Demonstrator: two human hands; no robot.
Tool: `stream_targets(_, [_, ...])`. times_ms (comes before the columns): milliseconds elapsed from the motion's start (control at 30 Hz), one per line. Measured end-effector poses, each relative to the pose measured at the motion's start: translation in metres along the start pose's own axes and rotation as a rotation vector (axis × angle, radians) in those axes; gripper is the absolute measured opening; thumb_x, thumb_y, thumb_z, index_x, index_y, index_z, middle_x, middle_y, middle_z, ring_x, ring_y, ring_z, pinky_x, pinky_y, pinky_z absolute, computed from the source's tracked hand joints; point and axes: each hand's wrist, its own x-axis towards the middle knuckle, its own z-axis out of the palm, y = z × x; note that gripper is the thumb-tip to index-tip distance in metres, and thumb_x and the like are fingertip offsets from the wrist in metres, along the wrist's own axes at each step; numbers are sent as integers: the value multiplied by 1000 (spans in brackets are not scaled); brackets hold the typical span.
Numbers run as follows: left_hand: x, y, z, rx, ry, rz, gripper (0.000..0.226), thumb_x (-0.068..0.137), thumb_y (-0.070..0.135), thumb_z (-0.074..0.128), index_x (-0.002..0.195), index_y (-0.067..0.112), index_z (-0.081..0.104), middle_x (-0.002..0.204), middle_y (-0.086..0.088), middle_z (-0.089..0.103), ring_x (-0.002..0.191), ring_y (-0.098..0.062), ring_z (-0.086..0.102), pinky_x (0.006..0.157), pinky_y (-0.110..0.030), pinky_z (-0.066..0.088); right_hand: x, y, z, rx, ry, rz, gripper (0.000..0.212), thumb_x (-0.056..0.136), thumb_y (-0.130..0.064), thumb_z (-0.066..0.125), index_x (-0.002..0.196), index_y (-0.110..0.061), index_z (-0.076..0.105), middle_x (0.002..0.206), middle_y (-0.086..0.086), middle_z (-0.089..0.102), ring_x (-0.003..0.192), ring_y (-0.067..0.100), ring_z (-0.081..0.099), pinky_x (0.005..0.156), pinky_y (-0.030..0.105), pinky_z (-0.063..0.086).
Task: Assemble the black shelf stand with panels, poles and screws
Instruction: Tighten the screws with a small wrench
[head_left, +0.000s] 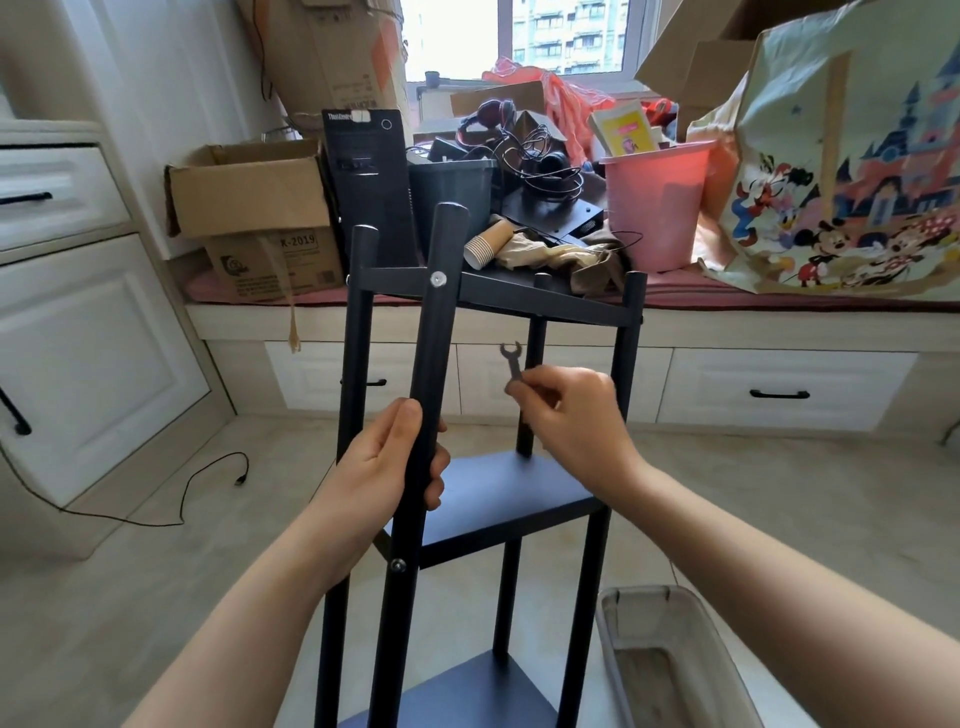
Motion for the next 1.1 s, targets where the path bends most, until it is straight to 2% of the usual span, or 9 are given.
stream_targets(133, [-2, 0, 1, -30, -52, -3, 53, 94, 57, 34, 105, 10, 54, 73, -3, 56, 63, -21, 54, 67, -32, 50, -8, 24, -25, -55, -37, 132, 18, 93, -15, 66, 82, -6, 76, 60, 0, 64, 52, 18, 55, 56, 39, 50])
stream_targets(200, [-4, 1, 2, -28, -76, -4, 59, 87, 60, 37, 108, 7, 53, 73, -3, 57, 64, -22, 55, 66, -30, 51, -10, 35, -34, -62, -62, 228, 16, 93, -16, 66, 85, -7, 77, 68, 8, 69, 63, 25, 61, 63, 40, 50])
stream_targets(367, [-7, 2, 5, -12, -68, 3, 48, 98, 51, 34, 108, 8, 55, 72, -3, 57, 65, -21, 56, 68, -30, 53, -8, 67, -49, -13, -79, 551, 14, 90, -20, 67, 96, -12, 77, 100, -1, 67, 102, 22, 61, 92, 43, 54])
stream_targets(533, [-7, 1, 6, 67, 8, 57, 39, 106, 40, 34, 106, 7, 54, 69, -4, 54, 60, -19, 54, 63, -32, 50, -5, 91, -56, 118, -23, 732, 22, 86, -20, 72, 105, -9, 75, 117, 7, 67, 115, 27, 57, 104, 47, 47])
stream_targets(667, [-2, -4, 0, 156, 49, 95, 10, 99, 20, 59, 105, 12, 56, 63, -2, 52, 59, -17, 52, 64, -30, 51, -2, 90, -58, 198, -30, 765, 12, 87, -18, 71, 97, -13, 77, 115, 4, 65, 117, 22, 53, 107, 46, 43])
stream_targets(833, [3, -9, -10, 246, 129, 114, 21, 97, 13, 63, 113, 25, 58, 67, -3, 55, 60, -9, 55, 59, -15, 48, 0, 80, -53, 257, -58, 753, 4, 88, -19, 72, 85, -19, 75, 112, -2, 60, 110, 20, 51, 94, 42, 47])
stream_targets(900, [6, -13, -15, 342, 213, 117, 20, 97, 20, 63, 116, 26, 57, 79, 1, 57, 69, -13, 59, 63, -20, 50, 2, 78, -50, 261, -55, 751, 4, 87, -18, 73, 84, -18, 75, 111, 0, 63, 109, 23, 55, 95, 46, 51])
stream_targets(1000, [12, -22, -28, 553, 379, 106, 17, 94, 32, 67, 107, 29, 56, 88, 6, 60, 81, -23, 62, 67, -46, 59, 2, 75, -48, 243, -68, 737, 3, 86, -18, 75, 83, -17, 75, 101, 3, 66, 101, 24, 59, 93, 50, 54])
stream_targets(1100, [12, -24, -35, 605, 492, 92, 23, 92, 31, 71, 112, 26, 61, 91, 15, 60, 85, -24, 64, 68, -51, 60, 2, 72, -44, 206, -84, 712, 5, 85, -19, 76, 86, -15, 77, 105, 9, 68, 98, 25, 61, 89, 51, 57])
